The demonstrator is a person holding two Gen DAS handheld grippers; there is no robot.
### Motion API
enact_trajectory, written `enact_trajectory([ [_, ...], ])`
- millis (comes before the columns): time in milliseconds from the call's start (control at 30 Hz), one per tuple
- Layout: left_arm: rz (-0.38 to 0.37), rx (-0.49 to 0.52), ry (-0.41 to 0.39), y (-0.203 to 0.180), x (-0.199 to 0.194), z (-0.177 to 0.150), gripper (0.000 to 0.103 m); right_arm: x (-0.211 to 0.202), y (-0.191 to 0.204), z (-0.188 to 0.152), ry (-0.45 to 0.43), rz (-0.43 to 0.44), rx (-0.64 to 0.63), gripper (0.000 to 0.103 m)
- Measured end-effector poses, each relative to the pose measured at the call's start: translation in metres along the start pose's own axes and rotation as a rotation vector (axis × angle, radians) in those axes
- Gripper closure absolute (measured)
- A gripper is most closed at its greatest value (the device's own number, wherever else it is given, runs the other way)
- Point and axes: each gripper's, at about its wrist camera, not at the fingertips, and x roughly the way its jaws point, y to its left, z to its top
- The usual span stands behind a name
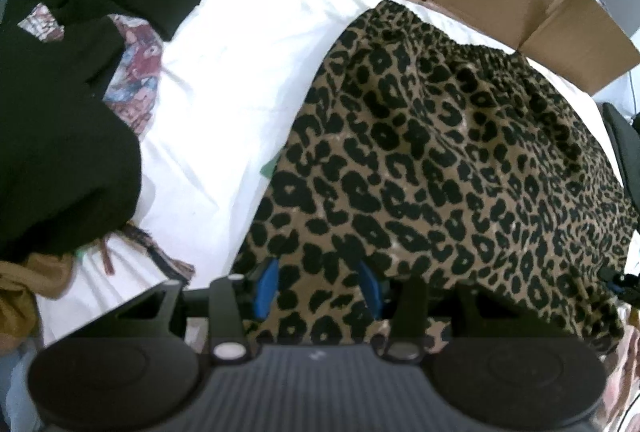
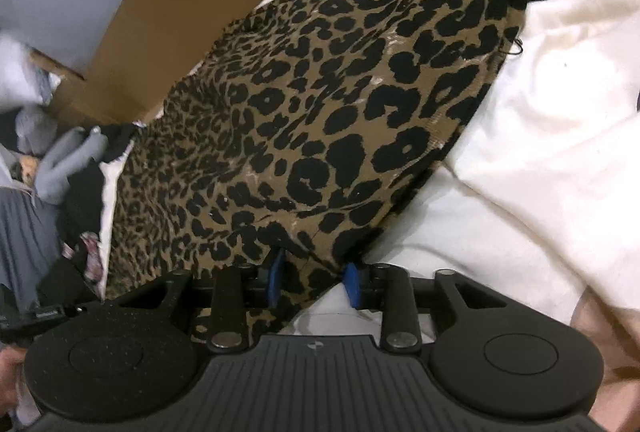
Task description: Fold clothes
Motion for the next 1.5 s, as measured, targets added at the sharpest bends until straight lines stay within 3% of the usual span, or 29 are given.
enact_trajectory([
  [133, 0.013, 0.002, 0.002, 0.002, 0.0, 0.0, 0.056, -0.004, -0.005, 0.002, 0.024, 0.001, 0.022, 0.103],
  [567, 0.038, 0.023, -0.035, 0.003, -0.002, 0.022, 0.054, -0.033, -0.001, -0.003, 0.097, -0.022, 0.04, 0.101],
  [800, 0.031, 0.056, -0.059, -0.006, 0.001, 0.041, 0.048, -0.065, 0.01, -0.005, 0.056, 0.018, 0.011, 0.099],
  [967, 0.032, 0.083, -0.062, -0.012, 0.004, 0.047, 0.041, -0.077, 0.023, 0.009, -0.019, 0.012, -0.053, 0.099],
  [1233, 0.021, 0.132, -0.111, -0.037, 0.005, 0.056, 0.037, -0.057, 0.049, 0.032, -0.095, -0.047, -0.116, 0.095],
  [1300, 0.004, 0.144, -0.121, -0.046, 0.008, 0.057, 0.037, -0.047, 0.056, 0.037, -0.118, -0.057, -0.132, 0.083],
  [1500, -0.027, 0.174, -0.109, -0.06, 0.024, 0.056, 0.037, -0.013, 0.062, 0.044, -0.116, -0.149, -0.169, 0.079],
])
